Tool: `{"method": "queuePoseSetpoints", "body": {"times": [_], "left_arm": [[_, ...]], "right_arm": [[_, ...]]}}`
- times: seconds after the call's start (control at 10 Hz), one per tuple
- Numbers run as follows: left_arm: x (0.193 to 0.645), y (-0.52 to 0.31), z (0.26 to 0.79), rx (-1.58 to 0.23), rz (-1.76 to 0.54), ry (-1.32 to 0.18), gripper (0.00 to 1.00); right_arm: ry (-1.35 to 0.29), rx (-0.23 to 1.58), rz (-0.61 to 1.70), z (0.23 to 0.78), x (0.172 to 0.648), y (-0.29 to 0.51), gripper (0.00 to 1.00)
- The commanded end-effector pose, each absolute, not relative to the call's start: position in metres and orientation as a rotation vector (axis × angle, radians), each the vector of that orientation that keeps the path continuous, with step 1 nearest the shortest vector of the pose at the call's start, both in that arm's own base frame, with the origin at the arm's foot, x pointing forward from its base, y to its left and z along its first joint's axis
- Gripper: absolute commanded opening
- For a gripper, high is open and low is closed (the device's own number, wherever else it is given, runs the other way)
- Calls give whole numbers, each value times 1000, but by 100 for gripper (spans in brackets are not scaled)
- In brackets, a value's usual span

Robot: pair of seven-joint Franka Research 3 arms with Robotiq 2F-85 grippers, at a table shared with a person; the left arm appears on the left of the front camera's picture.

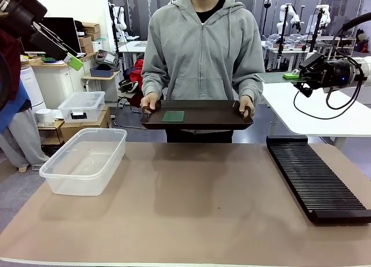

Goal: Sort PCBs into racks and boxes based on the side picked up.
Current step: If the short side of the Blank PCB is picked up, insert it into the PCB Rack ; if the long side is picked up, place it in the Organizing box.

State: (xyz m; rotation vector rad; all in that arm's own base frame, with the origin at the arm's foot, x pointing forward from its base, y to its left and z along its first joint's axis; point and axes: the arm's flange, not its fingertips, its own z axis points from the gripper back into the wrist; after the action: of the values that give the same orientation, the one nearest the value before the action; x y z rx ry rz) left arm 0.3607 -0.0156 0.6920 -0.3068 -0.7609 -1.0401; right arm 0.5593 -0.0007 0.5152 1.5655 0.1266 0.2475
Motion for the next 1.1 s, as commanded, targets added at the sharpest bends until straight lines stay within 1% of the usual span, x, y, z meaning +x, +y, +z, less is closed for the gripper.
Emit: {"method": "queuePoseSetpoints", "body": {"times": [0.0, 0.2, 0.3, 0.4, 0.5, 0.6, 0.7, 0.8, 0.9, 1.0], "left_arm": [[361, -16, 690, -305, -1041, -766, 100], [361, -16, 690, -305, -1041, -766, 100], [361, -16, 690, -305, -1041, -766, 100], [361, -16, 690, -305, -1041, -766, 100], [361, -16, 690, -305, -1041, -766, 100], [361, -16, 690, -305, -1041, -766, 100], [361, -16, 690, -305, -1041, -766, 100], [361, -16, 690, -305, -1041, -766, 100], [361, -16, 690, -305, -1041, -766, 100], [361, -16, 690, -305, -1041, -766, 100]], "right_arm": [[121, 1554, 260, 513, 557, -3, 2], [84, 1554, 318, 518, 557, -14, 2], [-14, 1540, 365, 521, 555, -19, 2], [-151, 1509, 384, 524, 552, -26, 2], [-225, 1410, 453, 529, 550, -38, 2], [-329, 1333, 569, 530, 548, -47, 2], [-451, 1276, 630, 532, 545, -57, 2], [-497, 1182, 677, 533, 544, -72, 2], [-548, 1122, 717, 531, 545, -91, 2], [-609, 1082, 711, 525, 539, -114, 2]]}}
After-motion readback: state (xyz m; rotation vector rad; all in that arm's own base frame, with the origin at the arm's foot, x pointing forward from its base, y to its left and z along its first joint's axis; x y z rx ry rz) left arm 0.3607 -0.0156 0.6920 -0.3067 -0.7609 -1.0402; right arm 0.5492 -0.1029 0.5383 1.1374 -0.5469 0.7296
